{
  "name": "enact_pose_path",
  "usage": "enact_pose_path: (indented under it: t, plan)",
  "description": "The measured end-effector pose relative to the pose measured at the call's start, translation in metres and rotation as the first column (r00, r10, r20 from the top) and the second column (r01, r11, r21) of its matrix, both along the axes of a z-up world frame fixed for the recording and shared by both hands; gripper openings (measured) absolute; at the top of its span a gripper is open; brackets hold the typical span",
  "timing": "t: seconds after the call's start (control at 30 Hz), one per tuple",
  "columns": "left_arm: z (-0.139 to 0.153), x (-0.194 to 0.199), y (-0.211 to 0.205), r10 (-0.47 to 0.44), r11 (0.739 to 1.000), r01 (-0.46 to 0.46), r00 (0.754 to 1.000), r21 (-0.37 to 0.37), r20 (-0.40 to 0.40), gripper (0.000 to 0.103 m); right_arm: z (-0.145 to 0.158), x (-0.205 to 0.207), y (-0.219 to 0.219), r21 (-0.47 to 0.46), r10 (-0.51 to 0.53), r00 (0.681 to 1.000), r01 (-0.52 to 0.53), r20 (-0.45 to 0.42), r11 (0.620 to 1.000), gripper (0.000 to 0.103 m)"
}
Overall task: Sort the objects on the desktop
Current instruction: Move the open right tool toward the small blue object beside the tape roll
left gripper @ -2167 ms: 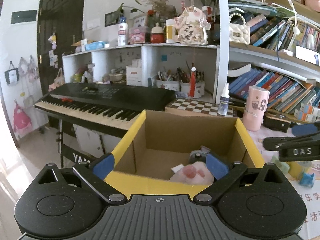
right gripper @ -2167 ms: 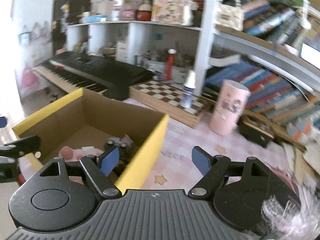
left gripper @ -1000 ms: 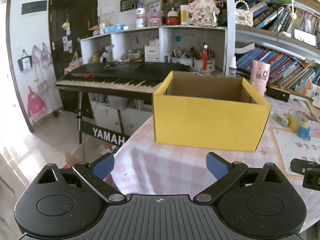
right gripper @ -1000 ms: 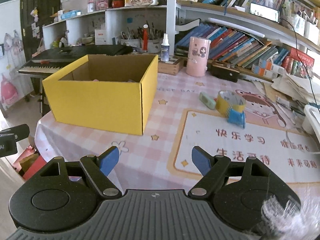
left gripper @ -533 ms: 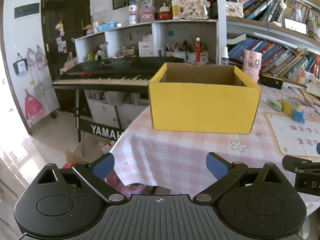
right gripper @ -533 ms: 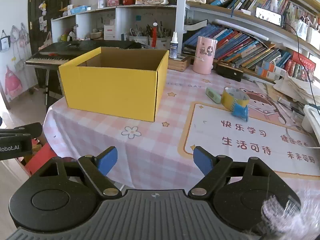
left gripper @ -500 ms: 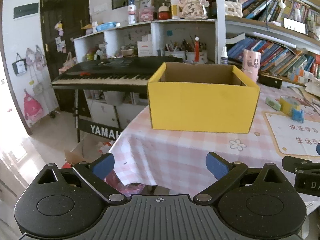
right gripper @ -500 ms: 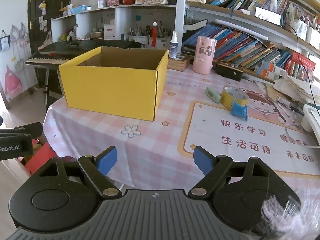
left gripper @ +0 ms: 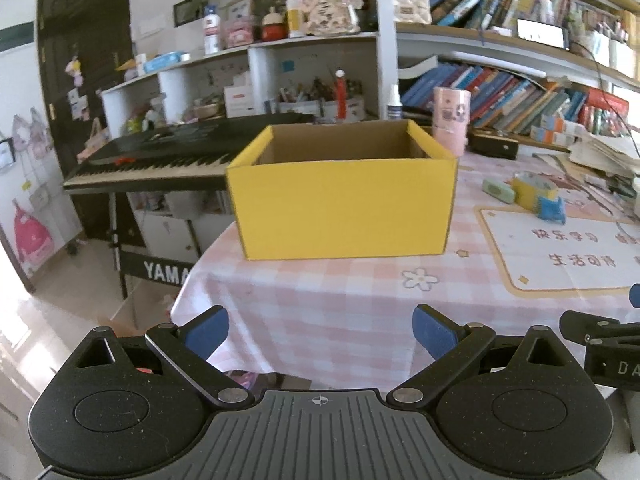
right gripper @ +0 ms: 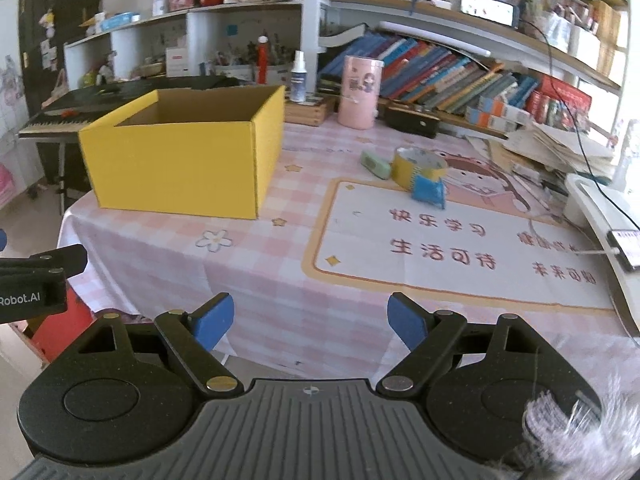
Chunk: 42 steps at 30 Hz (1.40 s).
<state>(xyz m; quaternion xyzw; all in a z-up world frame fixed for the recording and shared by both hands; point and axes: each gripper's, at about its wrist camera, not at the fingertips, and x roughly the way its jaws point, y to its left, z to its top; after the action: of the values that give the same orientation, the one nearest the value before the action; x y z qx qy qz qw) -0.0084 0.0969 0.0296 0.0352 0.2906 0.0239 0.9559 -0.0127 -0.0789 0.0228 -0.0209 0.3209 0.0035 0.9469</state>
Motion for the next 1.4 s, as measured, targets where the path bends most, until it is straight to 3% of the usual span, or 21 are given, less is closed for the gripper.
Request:
enact_pose_path:
  t: [0.6,1.03,1.4]
  plan:
    - [-0.001,0.026,-0.039,-0.084,0.996,0.084,0.996,-0.005,-0.015,0.100,-0.002,0.017,-0.032,-0.017,-0.045,0.999,0.045,-0.022,0.999,0.083]
    - [-0.007,0.047,-0.079,-0.197,0.980,0.197,0.980,0.016,-0.039,0.100,-0.012,0.027,-0.068,-0.002,-0.130,0.990,0.130,-0.058,0.991,0.083]
    - [-0.005,0.069,-0.110,-0.238,0.971,0.239,0.971,0.019,-0.035,0.100,-0.011,0.049,-0.096,0.006,-0.159,0.986,0.159,-0.059,0.987,0.083]
